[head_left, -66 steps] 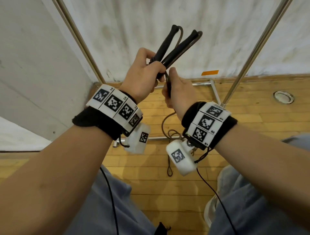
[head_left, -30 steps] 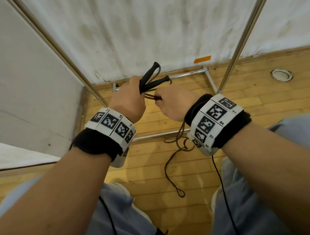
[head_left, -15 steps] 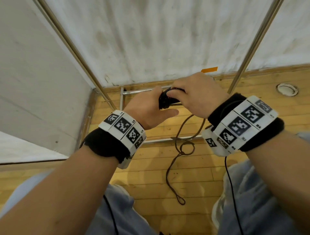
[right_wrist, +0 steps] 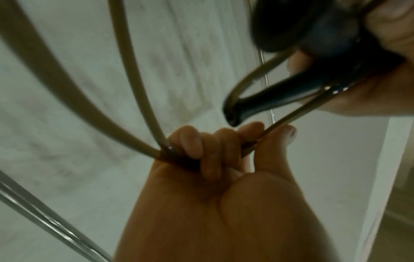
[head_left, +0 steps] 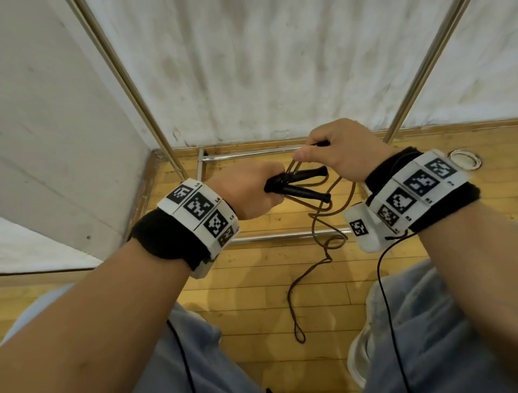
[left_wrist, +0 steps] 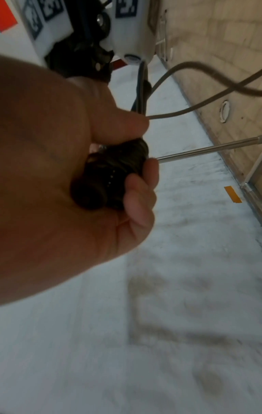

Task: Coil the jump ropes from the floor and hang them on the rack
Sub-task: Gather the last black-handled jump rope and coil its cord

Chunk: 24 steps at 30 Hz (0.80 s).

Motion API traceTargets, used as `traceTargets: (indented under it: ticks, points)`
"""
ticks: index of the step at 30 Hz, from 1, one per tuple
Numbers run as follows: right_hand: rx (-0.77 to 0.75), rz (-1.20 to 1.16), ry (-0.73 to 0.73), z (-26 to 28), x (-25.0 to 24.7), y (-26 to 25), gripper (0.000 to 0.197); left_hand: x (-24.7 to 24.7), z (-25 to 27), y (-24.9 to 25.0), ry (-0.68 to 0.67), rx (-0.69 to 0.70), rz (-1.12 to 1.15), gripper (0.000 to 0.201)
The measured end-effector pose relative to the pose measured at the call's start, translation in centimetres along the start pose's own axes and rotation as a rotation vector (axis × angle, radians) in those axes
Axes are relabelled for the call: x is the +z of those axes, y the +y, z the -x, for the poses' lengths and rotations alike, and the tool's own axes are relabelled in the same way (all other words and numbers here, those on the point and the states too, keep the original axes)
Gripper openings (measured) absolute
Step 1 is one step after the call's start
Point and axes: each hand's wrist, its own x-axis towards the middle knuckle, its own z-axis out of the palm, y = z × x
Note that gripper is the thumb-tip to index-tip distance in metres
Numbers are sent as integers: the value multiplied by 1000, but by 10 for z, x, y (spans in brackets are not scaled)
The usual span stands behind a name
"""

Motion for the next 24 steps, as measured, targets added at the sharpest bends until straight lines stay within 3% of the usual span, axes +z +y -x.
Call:
traceTargets:
  ticks: [7, 12, 14, 17, 24]
  points:
    - [14, -271, -124, -1, -2, 12, 50, -17, 15, 1, 34, 114, 281, 16]
    - [97, -629, -167, -3, 19, 10, 24, -25, 21, 8, 58, 120, 638, 13]
    - [139, -701, -171, -3, 32, 3, 34, -26, 21, 9, 136, 84, 706, 6]
    - [163, -914, -227, -2, 46, -11, 36, -25, 17, 8, 267, -11, 694, 14]
    - [265, -1037, -169, 3, 49, -34, 44, -32, 5, 8, 346, -106, 744, 25]
